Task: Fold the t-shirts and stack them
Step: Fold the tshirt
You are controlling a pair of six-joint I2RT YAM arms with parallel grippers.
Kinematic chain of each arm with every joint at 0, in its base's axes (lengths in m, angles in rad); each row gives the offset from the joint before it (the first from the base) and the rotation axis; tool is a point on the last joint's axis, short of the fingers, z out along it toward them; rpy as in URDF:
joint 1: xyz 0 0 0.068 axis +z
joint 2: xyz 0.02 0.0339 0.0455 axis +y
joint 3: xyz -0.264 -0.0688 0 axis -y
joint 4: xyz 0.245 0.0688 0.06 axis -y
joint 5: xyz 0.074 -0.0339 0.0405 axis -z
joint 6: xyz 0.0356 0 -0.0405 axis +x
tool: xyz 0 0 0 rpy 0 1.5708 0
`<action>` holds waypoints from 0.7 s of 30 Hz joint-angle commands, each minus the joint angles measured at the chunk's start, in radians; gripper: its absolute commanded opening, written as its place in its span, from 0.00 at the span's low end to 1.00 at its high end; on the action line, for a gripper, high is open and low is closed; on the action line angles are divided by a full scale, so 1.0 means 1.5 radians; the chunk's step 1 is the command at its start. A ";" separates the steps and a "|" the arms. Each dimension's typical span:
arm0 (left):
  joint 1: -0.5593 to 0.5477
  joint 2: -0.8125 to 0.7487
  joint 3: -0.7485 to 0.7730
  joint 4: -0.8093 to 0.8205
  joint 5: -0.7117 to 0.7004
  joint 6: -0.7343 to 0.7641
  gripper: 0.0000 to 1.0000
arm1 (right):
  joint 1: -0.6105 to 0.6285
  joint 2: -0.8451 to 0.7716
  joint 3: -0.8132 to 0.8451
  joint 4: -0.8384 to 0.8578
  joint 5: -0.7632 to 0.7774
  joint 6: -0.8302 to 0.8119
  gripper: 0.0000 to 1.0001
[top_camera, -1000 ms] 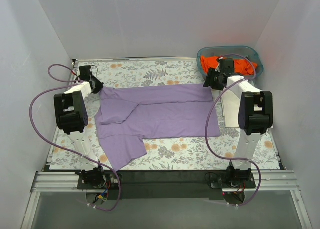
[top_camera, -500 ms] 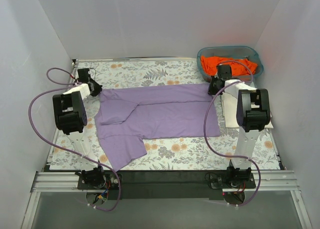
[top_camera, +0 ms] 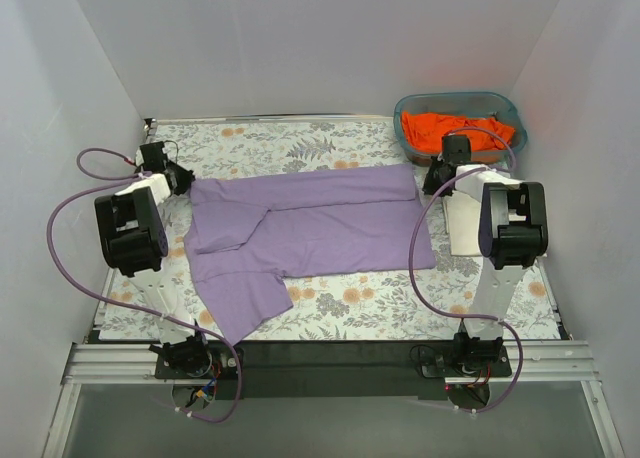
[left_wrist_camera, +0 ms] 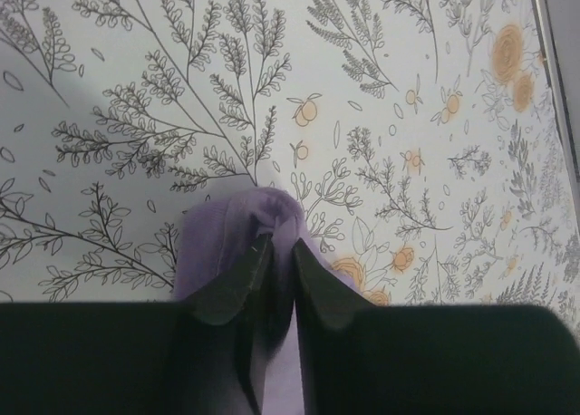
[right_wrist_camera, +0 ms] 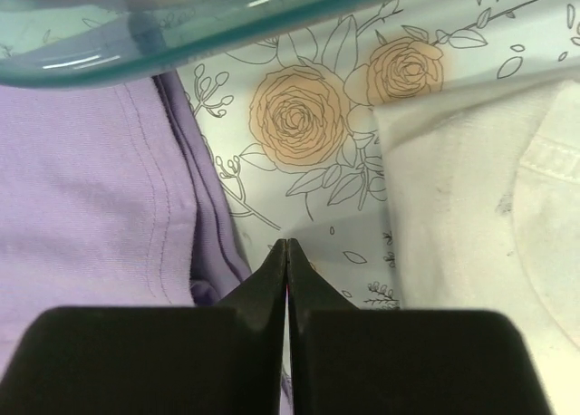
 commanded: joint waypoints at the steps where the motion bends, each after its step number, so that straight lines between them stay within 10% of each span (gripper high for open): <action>1: 0.008 -0.012 0.018 0.033 0.030 0.004 0.22 | -0.006 -0.022 0.010 -0.018 -0.013 -0.013 0.01; 11: 0.008 -0.103 0.014 -0.059 -0.018 0.044 0.73 | 0.020 -0.086 0.041 -0.052 -0.063 -0.040 0.36; 21: -0.017 -0.315 -0.159 -0.188 -0.096 -0.050 0.72 | 0.068 -0.083 0.028 -0.041 -0.100 -0.017 0.34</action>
